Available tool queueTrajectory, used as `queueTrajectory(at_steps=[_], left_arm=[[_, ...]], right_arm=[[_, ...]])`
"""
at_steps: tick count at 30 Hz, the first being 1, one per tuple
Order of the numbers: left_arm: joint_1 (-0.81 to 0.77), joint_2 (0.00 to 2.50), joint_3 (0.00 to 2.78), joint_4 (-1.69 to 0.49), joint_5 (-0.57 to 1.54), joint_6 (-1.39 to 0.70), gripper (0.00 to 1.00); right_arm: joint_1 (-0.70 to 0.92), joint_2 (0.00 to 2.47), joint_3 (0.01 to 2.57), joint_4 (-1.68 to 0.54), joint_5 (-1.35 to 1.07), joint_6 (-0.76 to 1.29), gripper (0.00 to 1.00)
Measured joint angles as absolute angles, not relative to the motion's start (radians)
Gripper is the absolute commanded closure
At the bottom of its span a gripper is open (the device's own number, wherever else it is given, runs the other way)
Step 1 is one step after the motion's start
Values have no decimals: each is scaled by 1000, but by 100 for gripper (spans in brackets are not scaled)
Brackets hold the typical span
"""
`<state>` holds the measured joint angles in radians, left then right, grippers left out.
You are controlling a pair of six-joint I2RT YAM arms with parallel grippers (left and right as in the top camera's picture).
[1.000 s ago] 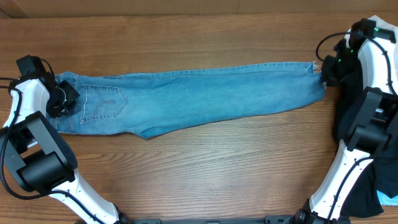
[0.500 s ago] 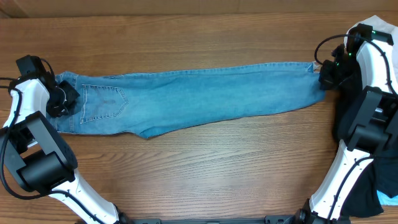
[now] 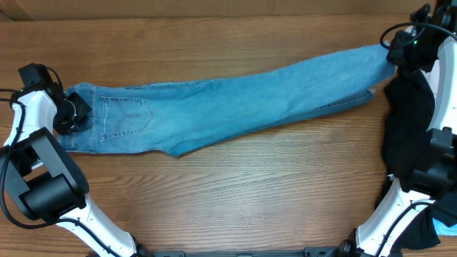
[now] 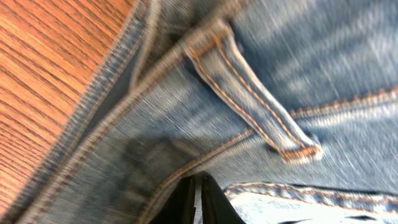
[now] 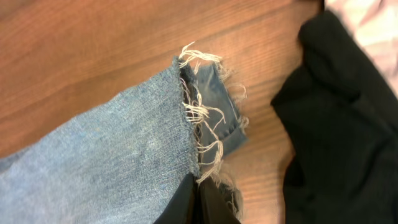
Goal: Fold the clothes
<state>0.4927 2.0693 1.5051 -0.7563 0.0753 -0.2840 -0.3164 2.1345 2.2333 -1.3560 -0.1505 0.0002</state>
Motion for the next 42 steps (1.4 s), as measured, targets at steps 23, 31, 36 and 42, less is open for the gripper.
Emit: queueTrajectory(at_steps=[23,31,36,42], left_arm=[[493,2069,1505,-760,76,-284,90],[493,2069,1505,-761,76,-284,90],[493,2069,1505,-761,76,-284,89],[493,2069,1505,-764,76,-284,88]], right_arm=[[-314,2457,2233,-1140,-70,9,96],[-315,2510,2233,-1133,-52,23,95],[-320,2534,2233,-1127,-19,29,79],[-340,2537,2233,-1144,9,31,54]])
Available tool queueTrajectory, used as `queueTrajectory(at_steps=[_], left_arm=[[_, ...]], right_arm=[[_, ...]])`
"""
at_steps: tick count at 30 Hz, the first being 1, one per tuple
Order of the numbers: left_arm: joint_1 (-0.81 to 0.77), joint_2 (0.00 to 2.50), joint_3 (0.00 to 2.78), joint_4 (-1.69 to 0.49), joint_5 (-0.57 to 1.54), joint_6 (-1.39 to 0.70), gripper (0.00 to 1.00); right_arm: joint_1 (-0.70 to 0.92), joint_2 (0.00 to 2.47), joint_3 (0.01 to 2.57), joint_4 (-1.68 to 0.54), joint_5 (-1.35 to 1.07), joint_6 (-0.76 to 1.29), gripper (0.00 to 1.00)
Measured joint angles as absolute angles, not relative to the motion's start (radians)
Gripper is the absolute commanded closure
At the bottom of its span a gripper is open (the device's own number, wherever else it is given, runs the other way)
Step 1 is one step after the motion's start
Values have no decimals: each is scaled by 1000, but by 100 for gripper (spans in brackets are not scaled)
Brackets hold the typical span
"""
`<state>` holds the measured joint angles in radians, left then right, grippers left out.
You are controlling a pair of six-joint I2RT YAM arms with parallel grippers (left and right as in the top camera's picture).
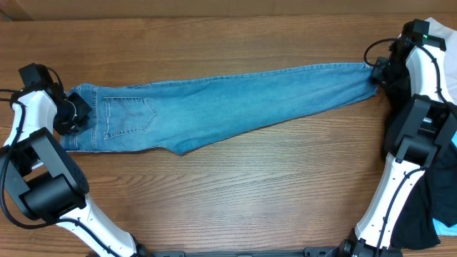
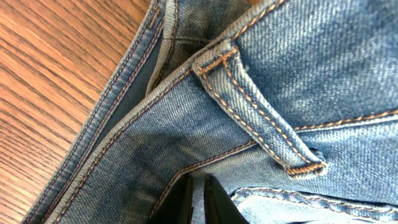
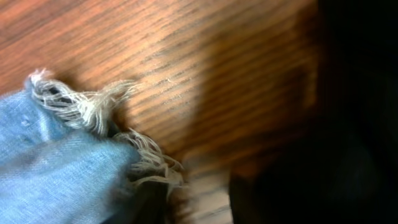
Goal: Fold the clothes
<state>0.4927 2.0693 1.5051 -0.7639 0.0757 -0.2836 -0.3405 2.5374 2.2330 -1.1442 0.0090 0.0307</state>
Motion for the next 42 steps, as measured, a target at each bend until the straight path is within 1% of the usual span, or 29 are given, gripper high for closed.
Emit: queueTrajectory(at_steps=[1,2,5,9,14,15,18,26,27,30,31,32,33,35,36,42], left_arm=[[493,2069,1505,-764,76,-284,88],[493,2069,1505,-764,76,-284,88],[493,2069,1505,-764,76,-284,87],[493,2070,1505,-768,76,-284,85],[493,2069,1505,-772,76,-284,85],[493,2069,1505,-772,76,-284,85],[493,2069,1505,-772,76,-283,84],[493,2070,1505,-775,76,-281,85],[493,2069,1505,-775,76,-280,85],[493,2069,1505,-775,76,-280,84],[493,2069,1505,-775,76,-280,84],[493,2069,1505,-775,76,-281,84],[493,2069,1505,-776,76,-281,84],[493,2070,1505,-778,75,-280,85],[493,2070,1505,-779,75,-280,84],[493,2070,1505,-791,75,-280,85]], right_arm=[[-342,2537,2233,-1151,8,33,49],[-345,2536,2234,-1158,4,39,46],[-349,2535,2235,-1187,-9,32,43],[-366,2531,2235,-1205,-83,30,43],[-400,2531,2235,-1235,-254,16,42],[-414,2531,2235,-1247,-321,10,42],[-422,2531,2235,-1265,-384,-4,42],[-417,2531,2235,-1274,-451,-22,40],[-417,2531,2235,-1274,-454,-23,39],[-417,2531,2235,-1272,-462,-26,40],[-417,2531,2235,-1272,-464,-26,43],[-417,2531,2235,-1271,-464,-26,49],[-417,2532,2235,-1267,-465,-23,58],[-417,2535,2235,-1255,-467,-20,89],[-417,2540,2235,-1250,-467,-25,95],[-416,2561,2235,-1239,-471,-24,96]])
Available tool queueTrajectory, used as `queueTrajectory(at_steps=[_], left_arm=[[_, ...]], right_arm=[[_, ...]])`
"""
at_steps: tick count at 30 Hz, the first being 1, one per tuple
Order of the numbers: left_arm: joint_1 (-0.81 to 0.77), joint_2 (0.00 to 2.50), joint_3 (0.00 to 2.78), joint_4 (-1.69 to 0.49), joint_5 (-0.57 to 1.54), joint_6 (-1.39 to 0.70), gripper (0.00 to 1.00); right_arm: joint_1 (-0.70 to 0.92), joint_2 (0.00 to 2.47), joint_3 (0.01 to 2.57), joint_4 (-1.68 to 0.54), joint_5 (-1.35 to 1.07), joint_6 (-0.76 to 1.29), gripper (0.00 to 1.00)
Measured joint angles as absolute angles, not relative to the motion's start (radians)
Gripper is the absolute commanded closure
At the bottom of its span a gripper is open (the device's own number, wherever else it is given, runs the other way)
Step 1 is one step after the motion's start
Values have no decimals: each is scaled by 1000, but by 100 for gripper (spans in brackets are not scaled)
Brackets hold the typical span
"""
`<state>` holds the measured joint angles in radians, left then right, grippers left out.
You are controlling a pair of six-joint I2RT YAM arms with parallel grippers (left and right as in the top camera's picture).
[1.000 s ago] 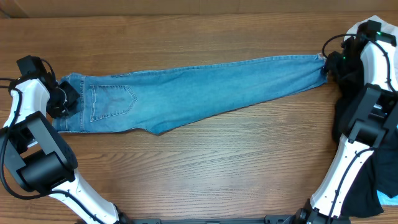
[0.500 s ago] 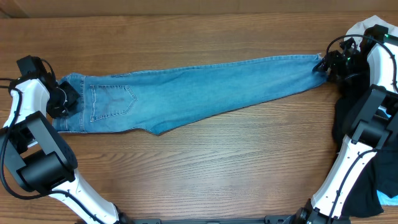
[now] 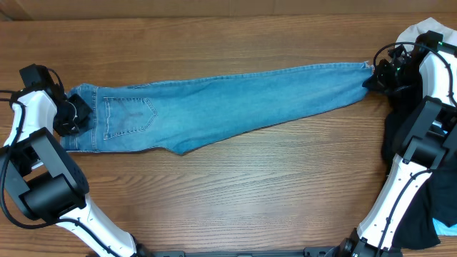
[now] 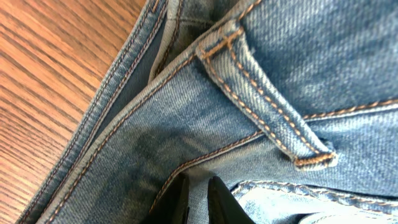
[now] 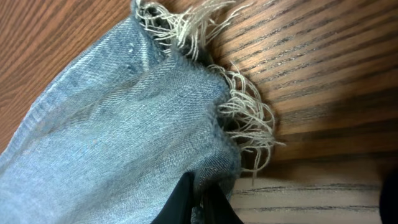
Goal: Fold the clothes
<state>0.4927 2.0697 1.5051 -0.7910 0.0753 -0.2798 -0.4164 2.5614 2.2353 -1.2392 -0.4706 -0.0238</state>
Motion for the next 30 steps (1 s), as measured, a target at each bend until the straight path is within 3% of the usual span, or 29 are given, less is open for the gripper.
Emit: queueTrajectory(at_steps=[8,18,30], left_arm=[[493,2069,1505,-810,76,-280,85],[493,2069,1505,-831,151,-279,83],[493,2069,1506,-904,165,-276,81]], right_arm=[[-434,2516,2226,-1241,-467,-23,96],[-459,2210,2225,-1306,-437,-42,96],[-181,2183,2229,-1414,-348,-108,96]])
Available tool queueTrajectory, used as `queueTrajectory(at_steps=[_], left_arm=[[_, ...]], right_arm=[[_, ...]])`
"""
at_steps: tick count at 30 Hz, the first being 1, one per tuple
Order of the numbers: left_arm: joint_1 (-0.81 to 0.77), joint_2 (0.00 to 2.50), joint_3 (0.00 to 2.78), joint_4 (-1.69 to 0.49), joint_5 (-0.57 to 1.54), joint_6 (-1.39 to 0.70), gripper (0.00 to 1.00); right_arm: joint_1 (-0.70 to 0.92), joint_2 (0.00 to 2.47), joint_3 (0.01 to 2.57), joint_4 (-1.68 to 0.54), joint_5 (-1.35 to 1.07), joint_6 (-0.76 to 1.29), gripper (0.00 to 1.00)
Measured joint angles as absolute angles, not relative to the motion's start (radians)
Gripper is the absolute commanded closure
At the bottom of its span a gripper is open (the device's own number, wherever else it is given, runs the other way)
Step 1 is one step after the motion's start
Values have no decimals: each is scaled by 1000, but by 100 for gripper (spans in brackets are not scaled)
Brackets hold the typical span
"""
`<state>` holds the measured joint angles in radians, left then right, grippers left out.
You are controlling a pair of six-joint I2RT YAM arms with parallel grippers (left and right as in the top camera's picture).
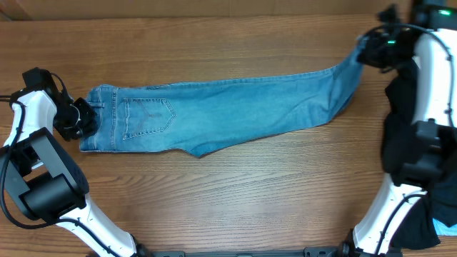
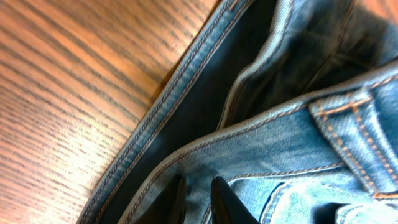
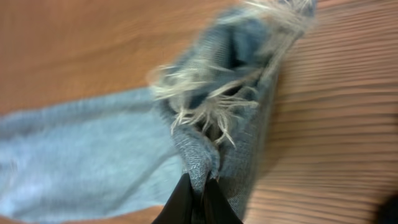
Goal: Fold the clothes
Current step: 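Carry the held hems left toward the jeans middle with the right gripper, then lay the hems over the thighs and press the fold with the right gripper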
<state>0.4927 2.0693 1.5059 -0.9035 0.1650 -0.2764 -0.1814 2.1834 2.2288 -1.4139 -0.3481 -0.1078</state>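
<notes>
Blue jeans (image 1: 221, 107) lie folded lengthwise across the wooden table, waistband at the left, frayed leg hems at the right. My left gripper (image 1: 77, 116) is shut on the waistband (image 2: 249, 134) at the left end. The right gripper (image 1: 365, 51) is shut on the frayed hems (image 3: 214, 102) and holds them raised off the table, so the leg end (image 1: 343, 82) curves upward. In the right wrist view the denim bunches between the black fingertips (image 3: 186, 199).
A pile of black clothing (image 1: 401, 135) lies at the right edge of the table beside the right arm. Bare wood (image 1: 228, 193) stretches in front of the jeans and behind them.
The right gripper has risen and shifted left with the hems, lifting the leg end. The whole pair of jeans has slid rightward a little, and the left gripper with the waistband moved with it.
The jeans first lay slanted with their legs loose, both grippers shut on the ends. Then the right gripper had pulled the hems further right and the legs lay straight and taut. That held a moment; now the hem end is lifted and carried back leftward.
</notes>
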Motion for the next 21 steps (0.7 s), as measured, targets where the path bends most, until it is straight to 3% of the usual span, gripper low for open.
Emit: queueTrajectory(at_steps=[15,21], left_arm=[[493,2069,1506,-921,165,-277,78],[493,2069,1506,-922,165,-277,78]], right_arm=[[368,2183,2229,-1435,-250,-105,96],[551,2183,2204,-1307,-209,-53,96]])
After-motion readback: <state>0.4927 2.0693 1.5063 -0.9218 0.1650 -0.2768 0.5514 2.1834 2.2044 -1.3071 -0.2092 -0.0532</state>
